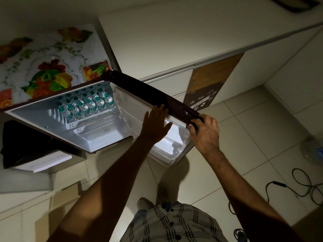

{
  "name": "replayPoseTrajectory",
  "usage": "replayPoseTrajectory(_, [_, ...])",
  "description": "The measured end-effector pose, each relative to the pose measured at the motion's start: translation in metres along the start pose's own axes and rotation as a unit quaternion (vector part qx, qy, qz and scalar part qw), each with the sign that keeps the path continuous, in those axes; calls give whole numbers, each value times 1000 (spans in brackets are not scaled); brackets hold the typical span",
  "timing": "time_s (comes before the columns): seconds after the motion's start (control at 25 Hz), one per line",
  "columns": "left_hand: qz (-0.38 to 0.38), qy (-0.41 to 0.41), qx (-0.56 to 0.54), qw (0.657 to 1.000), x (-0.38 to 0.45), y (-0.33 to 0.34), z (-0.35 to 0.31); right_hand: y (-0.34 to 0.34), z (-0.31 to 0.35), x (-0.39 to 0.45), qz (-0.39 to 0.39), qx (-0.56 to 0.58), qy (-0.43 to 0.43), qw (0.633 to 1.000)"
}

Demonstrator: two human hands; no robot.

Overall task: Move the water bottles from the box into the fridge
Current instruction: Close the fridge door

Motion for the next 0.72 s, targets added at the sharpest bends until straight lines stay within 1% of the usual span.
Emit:
replayPoseTrajectory(0.08, [-9, -7, -18, 1000, -18, 1, 7, -2, 7, -12, 0, 26, 5, 1000])
replayPoseTrajectory(0.16, [-19, -15, -32, 999, -35, 3, 15, -2, 15, -23, 14, 77, 5, 997])
replayPoseTrajectory(0.28, [-44, -25, -45, 998, -64, 5, 30, 7, 36, -34, 67, 158, 13, 985])
replayPoseTrajectory(0.4, [-60, -40, -63, 995, -91, 5, 46, 20, 65, -42, 126, 206, -1, 970])
replayPoseTrajectory(0.6, [-62, -96, -141, 983, -138, 5, 70, 42, 121, -45, 191, 305, -2, 933])
replayPoseTrajectory(0.72, [-78, -146, -198, 966, -167, 2, 83, 55, 154, -47, 223, 327, -17, 918])
Point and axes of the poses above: each hand's wrist, its own x-axis towards the middle knuckle, its own y-axis out of the palm, z = x × y, the point moved 3 cm from there along x, towards the middle knuckle, and after that the axes turned 8 degrees about x, right-handed, at the moved point
